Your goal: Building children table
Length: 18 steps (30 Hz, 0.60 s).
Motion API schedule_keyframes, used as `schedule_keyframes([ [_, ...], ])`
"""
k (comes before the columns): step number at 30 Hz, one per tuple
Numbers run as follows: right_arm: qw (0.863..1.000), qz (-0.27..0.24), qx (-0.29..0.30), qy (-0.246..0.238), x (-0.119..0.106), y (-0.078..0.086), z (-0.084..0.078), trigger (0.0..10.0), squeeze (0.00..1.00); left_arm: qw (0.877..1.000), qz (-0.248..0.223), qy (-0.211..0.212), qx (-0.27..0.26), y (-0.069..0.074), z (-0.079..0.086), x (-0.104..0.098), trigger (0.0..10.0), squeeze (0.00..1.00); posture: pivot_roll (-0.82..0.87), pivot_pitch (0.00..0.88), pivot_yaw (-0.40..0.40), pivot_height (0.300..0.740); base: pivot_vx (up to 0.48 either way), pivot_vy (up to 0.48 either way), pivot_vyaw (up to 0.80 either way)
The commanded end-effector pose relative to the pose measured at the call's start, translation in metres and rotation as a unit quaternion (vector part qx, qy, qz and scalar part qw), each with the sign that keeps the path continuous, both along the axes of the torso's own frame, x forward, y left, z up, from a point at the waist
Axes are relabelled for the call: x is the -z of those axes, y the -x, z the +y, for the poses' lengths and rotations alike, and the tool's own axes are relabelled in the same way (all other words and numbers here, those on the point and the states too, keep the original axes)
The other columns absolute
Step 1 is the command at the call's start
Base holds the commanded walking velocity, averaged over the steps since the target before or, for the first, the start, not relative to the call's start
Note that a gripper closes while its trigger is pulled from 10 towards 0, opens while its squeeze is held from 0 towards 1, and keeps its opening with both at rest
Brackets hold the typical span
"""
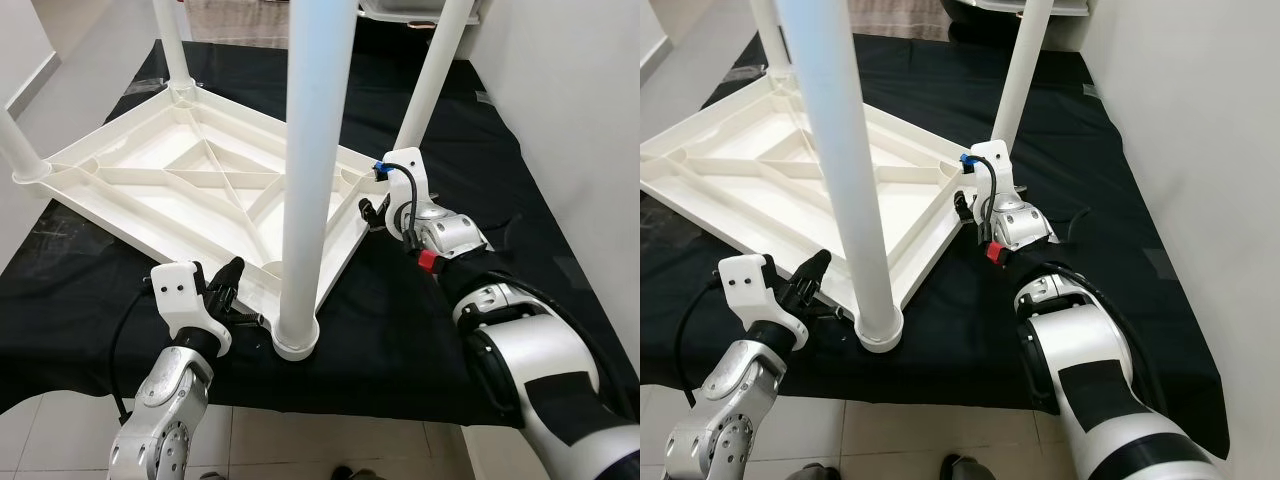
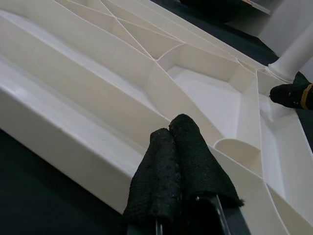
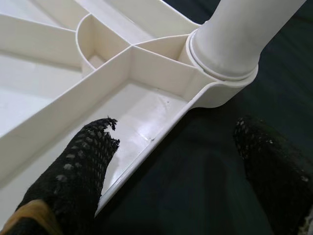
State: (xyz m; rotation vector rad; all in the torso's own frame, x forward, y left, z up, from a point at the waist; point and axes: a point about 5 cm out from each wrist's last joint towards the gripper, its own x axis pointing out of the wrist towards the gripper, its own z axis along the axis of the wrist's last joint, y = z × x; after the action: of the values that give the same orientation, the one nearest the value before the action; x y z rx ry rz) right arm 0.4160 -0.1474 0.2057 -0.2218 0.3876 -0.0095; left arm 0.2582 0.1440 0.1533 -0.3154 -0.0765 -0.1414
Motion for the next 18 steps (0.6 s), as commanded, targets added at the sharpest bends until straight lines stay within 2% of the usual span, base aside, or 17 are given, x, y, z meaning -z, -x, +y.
schedule_keyframes([
  [1,0.996,0.054,0.058,0.045,0.024,0.009,-0.035,10.0,0.0,1.0,0.02,-0.005,-0.013,0.004,0.005,0.006,10.0,0.0,0.1,0.139,-0.11,0.74,0.0,0.0,0.0],
  [3,0.996,0.054,0.058,0.045,0.024,0.009,-0.035,10.0,0.0,1.0,0.02,-0.005,-0.013,0.004,0.005,0.006,10.0,0.0,0.1,0.139,-0.11,0.74,0.0,0.0,0.0],
  [4,0.994,0.06,0.07,0.058,0.026,0.011,-0.046,10.0,0.0,1.0,0.02,-0.005,-0.014,0.004,0.004,0.006,10.0,0.0,0.09,0.14,-0.11,0.74,0.0,0.0,0.0],
  [5,0.994,0.06,0.07,0.058,0.026,0.011,-0.046,10.0,0.0,1.0,0.02,-0.005,-0.014,0.004,0.004,0.006,10.0,0.0,0.09,0.14,-0.11,0.74,0.0,0.0,0.0],
  [6,0.991,0.069,0.089,0.069,0.029,0.015,-0.061,10.0,0.0,1.0,0.019,-0.005,-0.014,0.004,0.004,0.006,10.0,0.0,0.08,0.141,-0.11,0.74,0.0,0.0,0.0],
  [7,0.991,0.069,0.089,0.069,0.029,0.015,-0.061,10.0,0.0,1.0,0.019,-0.005,-0.014,0.004,0.004,0.006,10.0,0.0,0.08,0.141,-0.11,0.74,0.0,0.0,0.0],
  [8,0.986,0.08,0.115,0.085,0.032,0.021,-0.084,10.0,0.0,1.0,0.019,-0.006,-0.012,0.004,0.004,0.006,10.0,0.0,0.07,0.143,-0.107,0.74,0.0,0.0,0.0],
  [9,0.986,0.08,0.115,0.085,0.032,0.021,-0.084,10.0,0.0,1.0,0.019,-0.006,-0.012,0.004,0.004,0.006,10.0,0.0,0.07,0.143,-0.107,0.74,0.0,0.0,0.0],
  [11,0.979,0.094,0.15,0.105,0.035,0.03,-0.112,10.0,0.0,1.0,0.019,-0.006,-0.01,0.003,0.004,0.006,10.0,0.0,0.06,0.144,-0.102,0.74,0.0,0.0,0.0],
  [13,0.979,0.094,0.15,0.105,0.035,0.03,-0.112,10.0,0.0,1.0,0.019,-0.006,-0.01,0.003,0.004,0.006,10.0,0.0,0.06,0.144,-0.102,0.74,0.0,0.0,0.0],
  [14,0.975,0.101,0.164,0.112,0.036,0.035,-0.124,10.0,0.0,1.0,0.019,-0.007,-0.009,0.002,0.004,0.005,10.0,0.0,0.06,0.144,-0.102,0.74,0.0,0.0,0.0],
  [15,0.975,0.101,0.164,0.112,0.036,0.035,-0.124,10.0,0.0,1.0,0.019,-0.007,-0.009,0.002,0.004,0.005,10.0,0.0,0.06,0.144,-0.102,0.74,0.0,0.0,0.0],
  [16,0.971,0.11,0.177,0.118,0.037,0.04,-0.135,10.0,0.0,1.0,0.019,-0.008,-0.008,0.002,0.004,0.005,10.0,0.0,0.06,0.146,-0.101,0.74,0.0,0.0,0.0],
  [17,0.971,0.11,0.177,0.118,0.037,0.04,-0.135,10.0,0.0,1.0,0.019,-0.008,-0.008,0.002,0.004,0.005,10.0,0.0,0.06,0.146,-0.101,0.74,0.0,0.0,0.0],
  [18,0.967,0.119,0.189,0.123,0.039,0.045,-0.146,10.0,0.0,1.0,0.019,-0.008,-0.007,0.002,0.004,0.005,10.0,0.0,0.06,0.147,-0.101,0.74,0.0,0.0,0.0],
])
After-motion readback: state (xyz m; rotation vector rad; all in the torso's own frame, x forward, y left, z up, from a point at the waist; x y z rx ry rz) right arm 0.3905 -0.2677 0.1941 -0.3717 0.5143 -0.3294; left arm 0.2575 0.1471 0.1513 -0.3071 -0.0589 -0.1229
